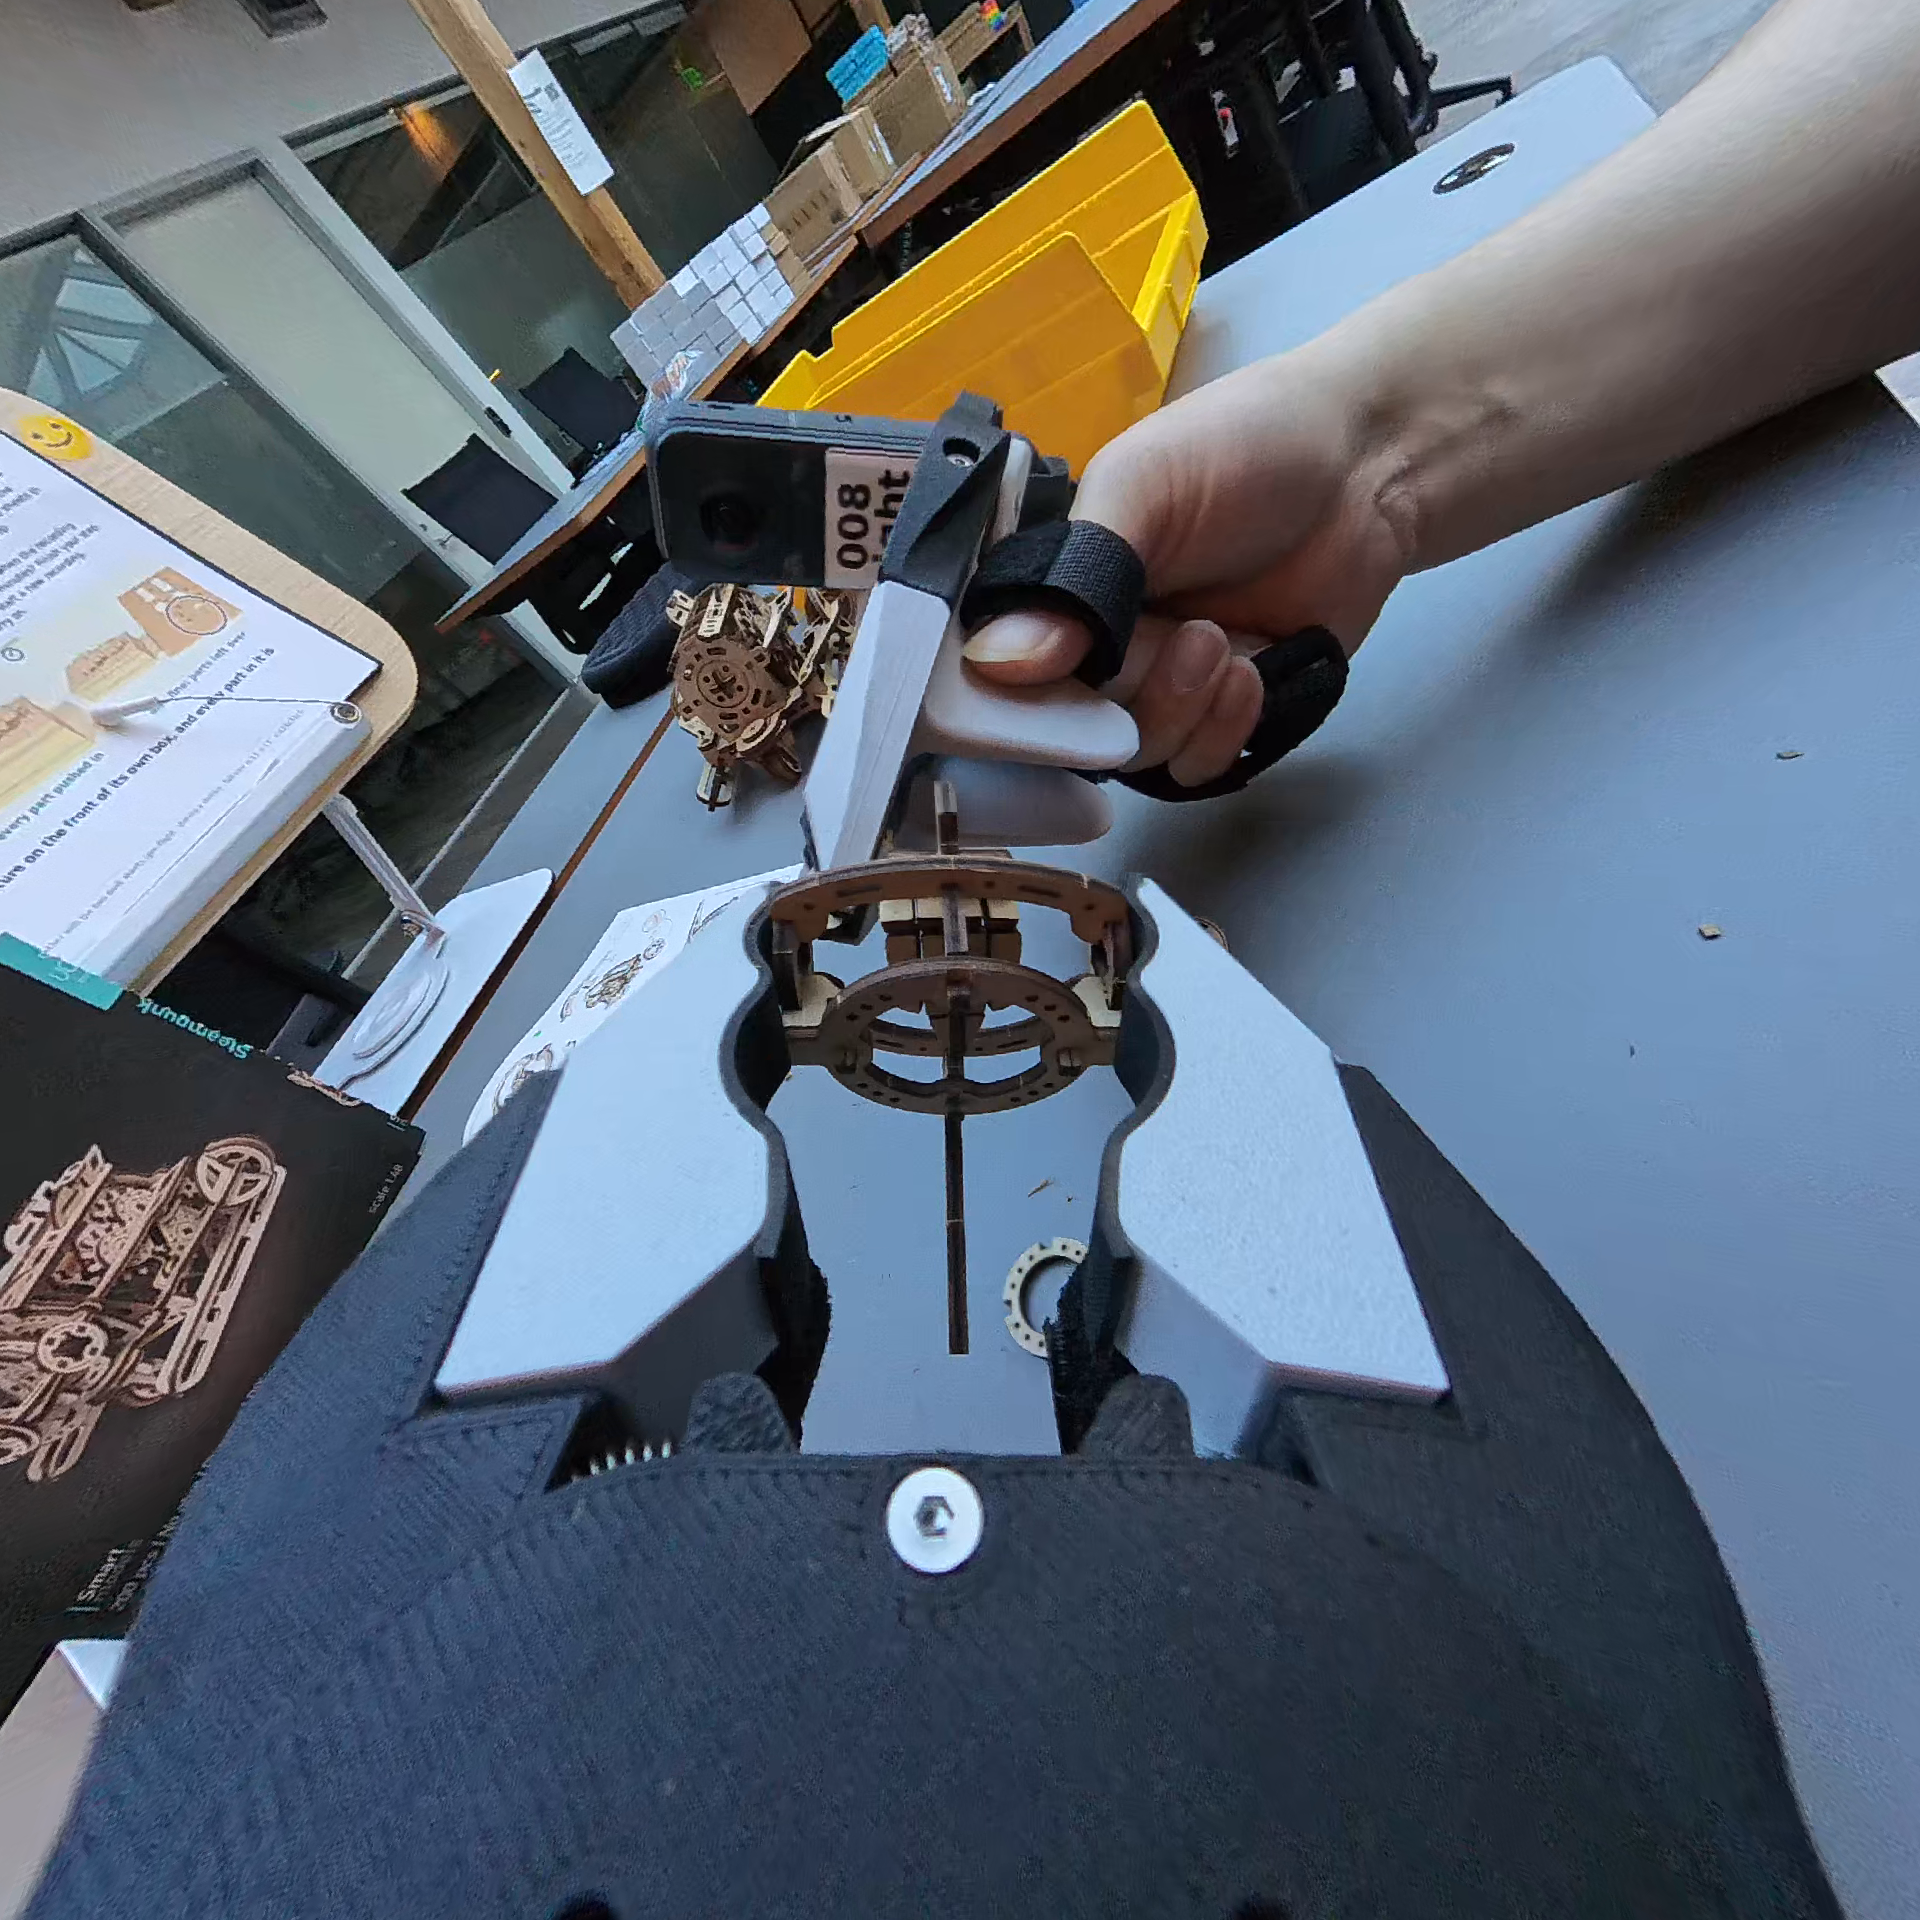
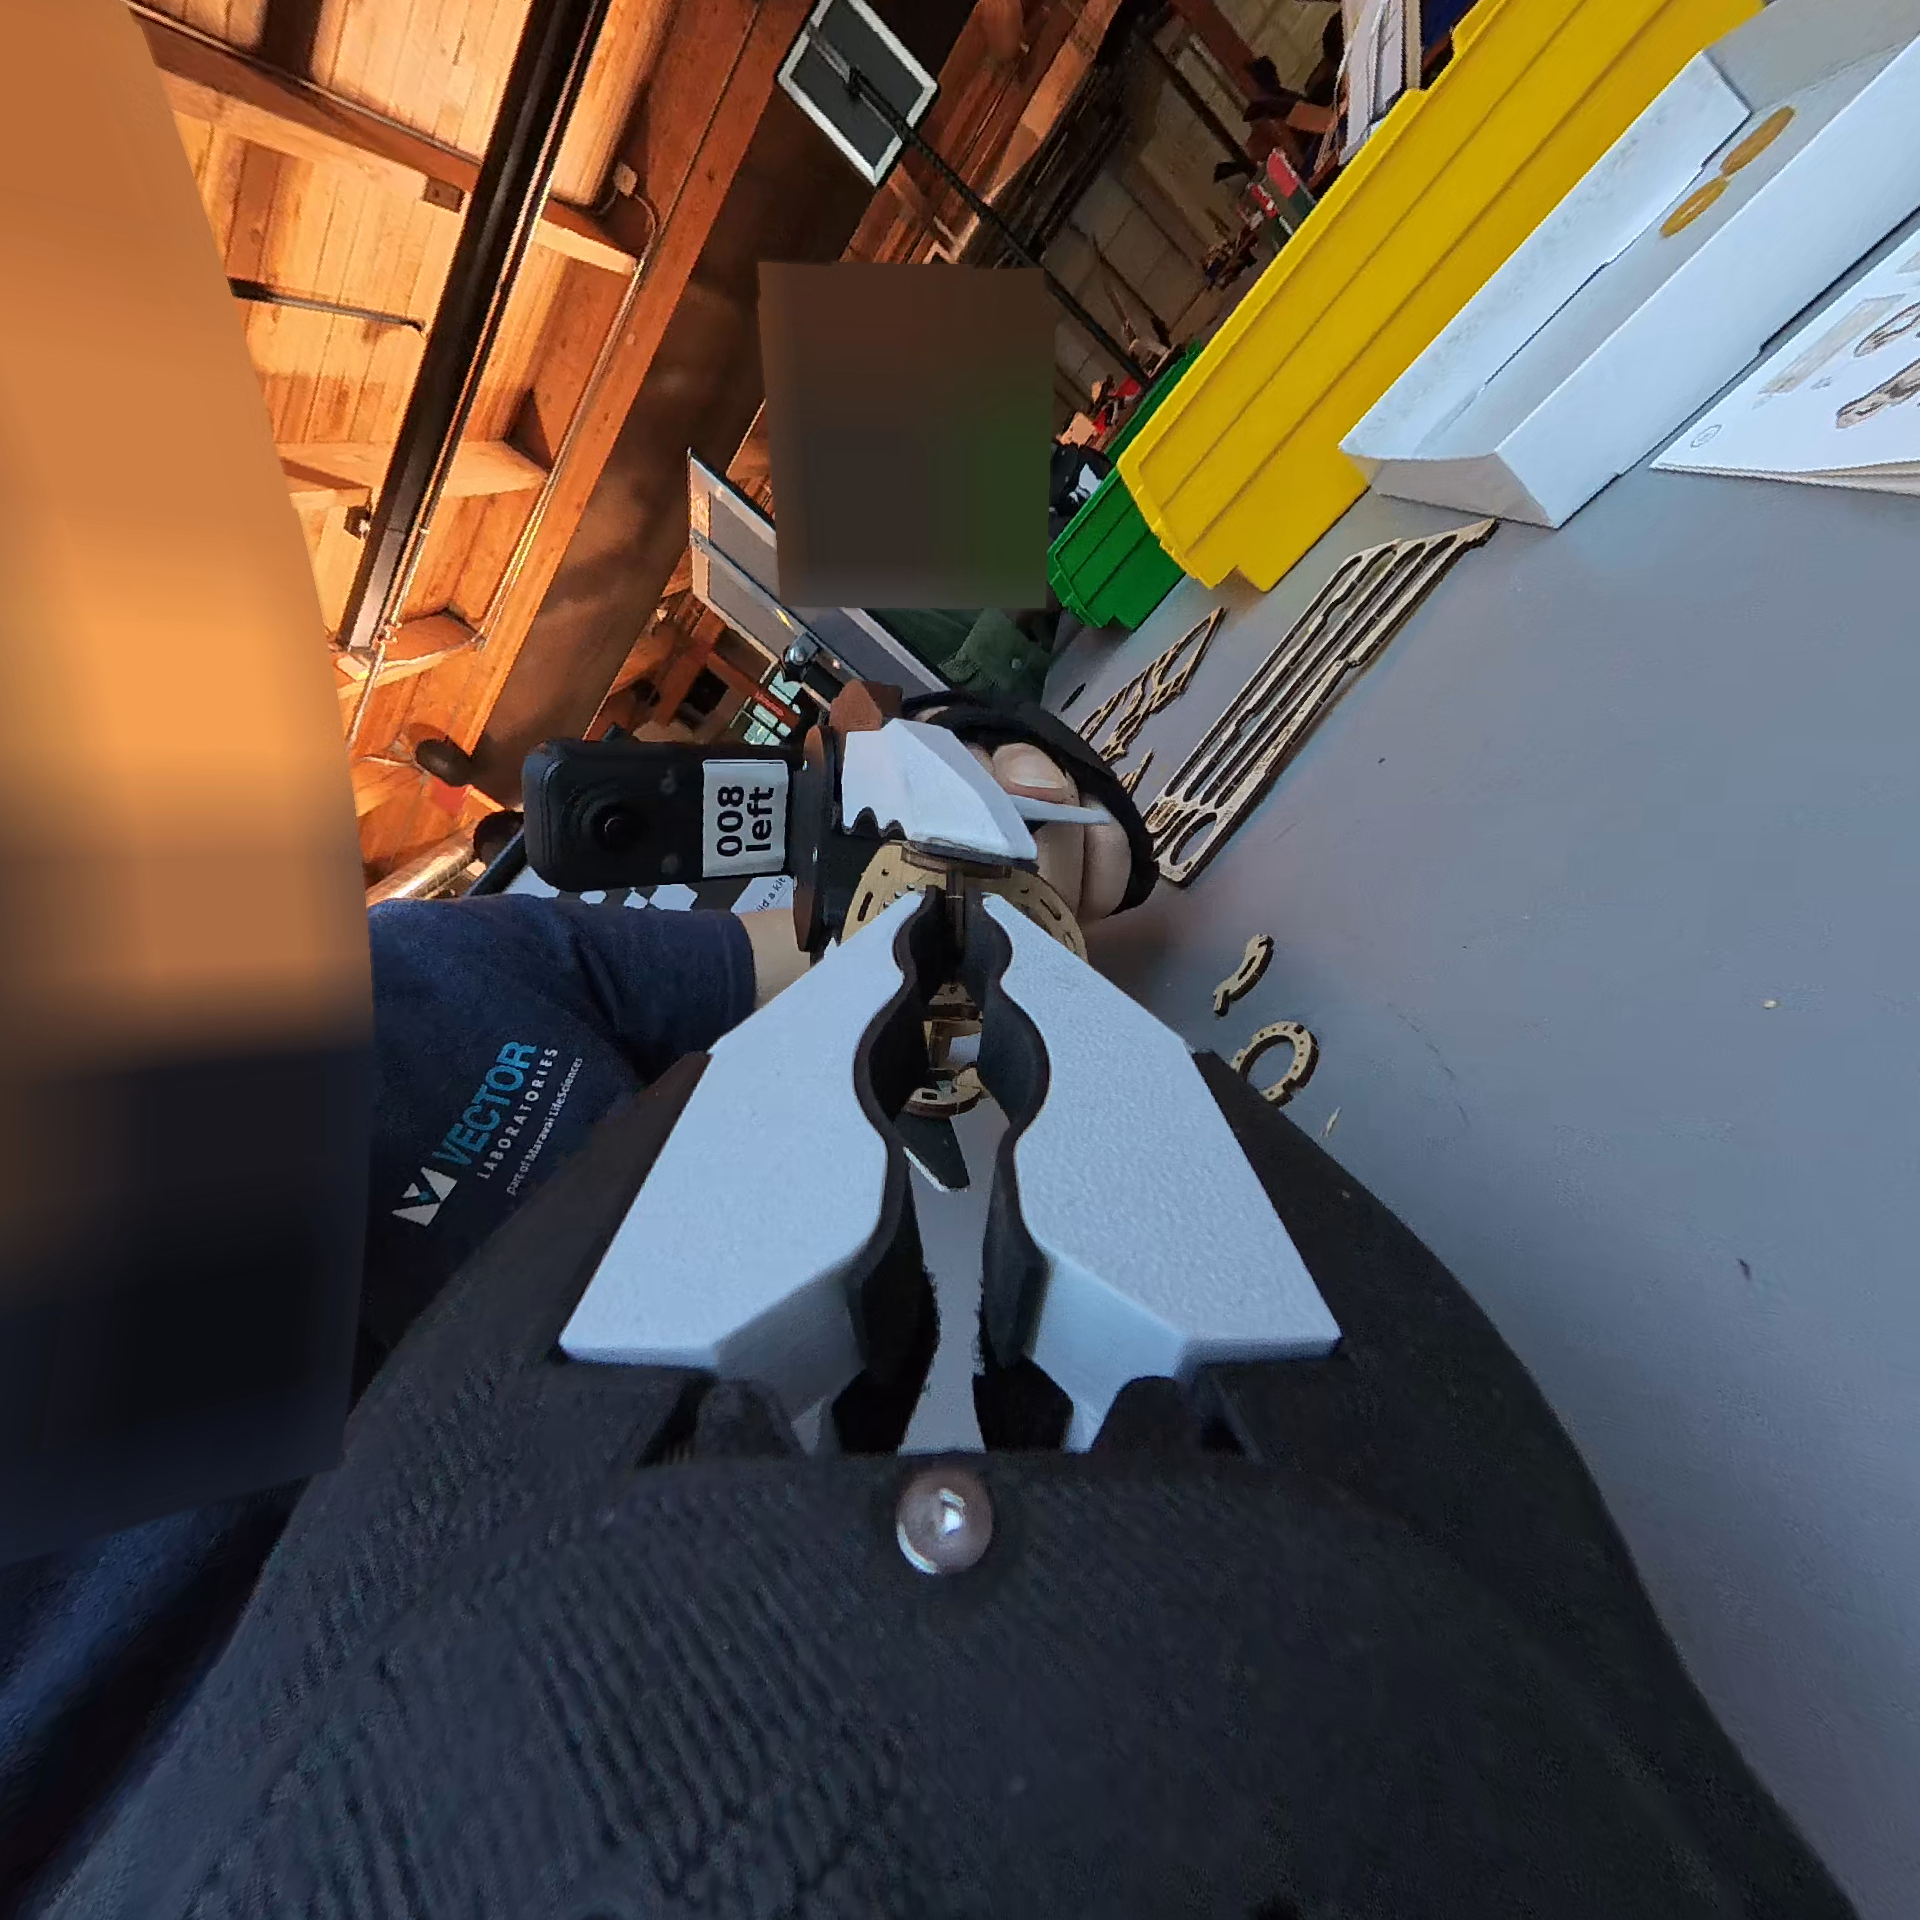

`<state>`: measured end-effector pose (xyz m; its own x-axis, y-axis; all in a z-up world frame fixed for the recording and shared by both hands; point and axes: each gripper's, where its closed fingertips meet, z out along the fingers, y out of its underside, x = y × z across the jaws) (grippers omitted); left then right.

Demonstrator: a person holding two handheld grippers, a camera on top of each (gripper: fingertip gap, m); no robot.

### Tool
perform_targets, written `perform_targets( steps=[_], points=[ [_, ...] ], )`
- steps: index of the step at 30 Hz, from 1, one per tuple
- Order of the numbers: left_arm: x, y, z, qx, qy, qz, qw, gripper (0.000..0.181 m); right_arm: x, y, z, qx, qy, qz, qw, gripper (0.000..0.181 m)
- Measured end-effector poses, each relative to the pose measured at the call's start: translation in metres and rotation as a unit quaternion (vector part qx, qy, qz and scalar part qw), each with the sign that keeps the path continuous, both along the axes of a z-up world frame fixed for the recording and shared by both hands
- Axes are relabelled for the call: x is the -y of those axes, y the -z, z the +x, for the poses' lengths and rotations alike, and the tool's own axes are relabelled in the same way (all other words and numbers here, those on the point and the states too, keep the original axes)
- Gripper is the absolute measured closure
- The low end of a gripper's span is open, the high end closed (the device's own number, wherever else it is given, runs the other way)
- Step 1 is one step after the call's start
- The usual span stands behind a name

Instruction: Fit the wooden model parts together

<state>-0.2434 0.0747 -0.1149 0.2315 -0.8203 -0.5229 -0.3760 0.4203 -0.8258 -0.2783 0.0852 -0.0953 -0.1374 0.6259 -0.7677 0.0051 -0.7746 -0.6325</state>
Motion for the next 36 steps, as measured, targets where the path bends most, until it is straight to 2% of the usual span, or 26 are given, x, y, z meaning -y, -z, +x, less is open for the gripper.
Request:
perform_targets(
  steps=[6, 17, 22, 30, 36],
  points=[
    [0.0027, 0.0026, -0.0002, -0.009, 0.006, 0.002, 1.0, 0.12, 0.0024, 0.0018, 0.0007, 0.001, -0.021, -0.005, 1.0, 0.181],
    [-0.0006, 0.0029, -0.0015, -0.011, -0.008, 0.006, 1.0, 0.12, -0.0004, 0.0008, -0.0001, -0.021, -0.005, -0.03, 0.999, 0.181],
    [0.002, 0.0039, -0.0019, -0.017, -0.002, 0.014, 1.0, 0.12, 0.0022, 0.0009, 0.0002, -0.012, -0.022, -0.014, 1.0, 0.181],
    [-0.0024, 0.0066, -0.0022, -0.022, -0.019, 0.019, 0.999, 0.12, -0.0016, 0.0029, 0.0004, -0.023, -0.002, -0.03, 0.999, 0.181],
    [0.001, 0.0073, -0.0023, -0.023, -0.009, 0.017, 1.0, 0.12, 0.001, 0.0028, 0.0008, -0.01, -0.023, -0.014, 1.0, 0.181]
  ],
)
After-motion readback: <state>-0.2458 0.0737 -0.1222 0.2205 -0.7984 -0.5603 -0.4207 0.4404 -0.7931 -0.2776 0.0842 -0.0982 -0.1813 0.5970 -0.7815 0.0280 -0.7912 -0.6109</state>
